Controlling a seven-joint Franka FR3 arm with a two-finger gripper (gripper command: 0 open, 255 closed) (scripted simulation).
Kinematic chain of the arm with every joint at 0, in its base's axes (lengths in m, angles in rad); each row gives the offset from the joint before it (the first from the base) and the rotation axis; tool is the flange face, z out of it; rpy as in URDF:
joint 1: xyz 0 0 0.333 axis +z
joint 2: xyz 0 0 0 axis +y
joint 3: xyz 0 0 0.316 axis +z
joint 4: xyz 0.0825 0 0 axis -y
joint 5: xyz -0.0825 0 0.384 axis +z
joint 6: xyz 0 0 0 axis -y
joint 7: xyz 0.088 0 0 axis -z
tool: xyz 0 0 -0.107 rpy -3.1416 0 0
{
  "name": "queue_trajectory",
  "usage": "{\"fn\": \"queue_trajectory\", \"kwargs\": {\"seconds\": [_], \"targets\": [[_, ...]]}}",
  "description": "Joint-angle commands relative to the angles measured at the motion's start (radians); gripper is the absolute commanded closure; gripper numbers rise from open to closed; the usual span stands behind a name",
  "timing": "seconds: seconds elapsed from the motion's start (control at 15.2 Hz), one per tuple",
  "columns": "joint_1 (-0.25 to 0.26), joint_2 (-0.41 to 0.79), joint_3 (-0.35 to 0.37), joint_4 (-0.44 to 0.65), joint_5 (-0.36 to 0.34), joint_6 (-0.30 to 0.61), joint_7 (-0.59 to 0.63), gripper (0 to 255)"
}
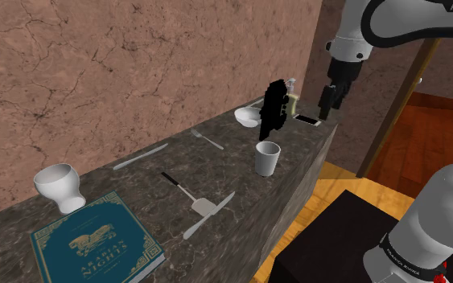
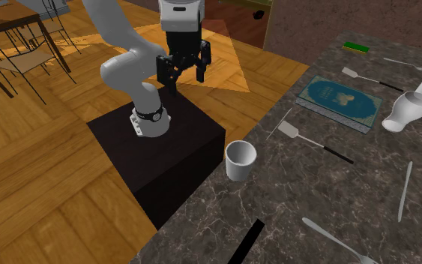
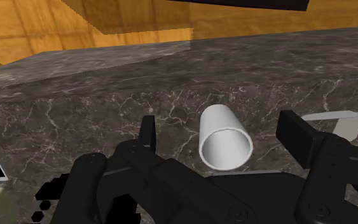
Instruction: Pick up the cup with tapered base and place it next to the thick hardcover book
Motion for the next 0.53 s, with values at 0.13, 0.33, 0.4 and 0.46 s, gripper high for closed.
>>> {"fn": "queue_trajectory", "kwargs": {"seconds": [0.13, 0.33, 0.4, 0.46], "targets": [[0.006, 0.047, 0.022, -0.014, 0.008, 0.057, 0.028, 0], [0.014, 0.128, 0.055, -0.025, 0.018, 0.141, 0.070, 0], [0.016, 0.157, 0.066, -0.026, 0.020, 0.169, 0.084, 0], [0.018, 0.187, 0.076, -0.026, 0.021, 0.196, 0.098, 0]]}}
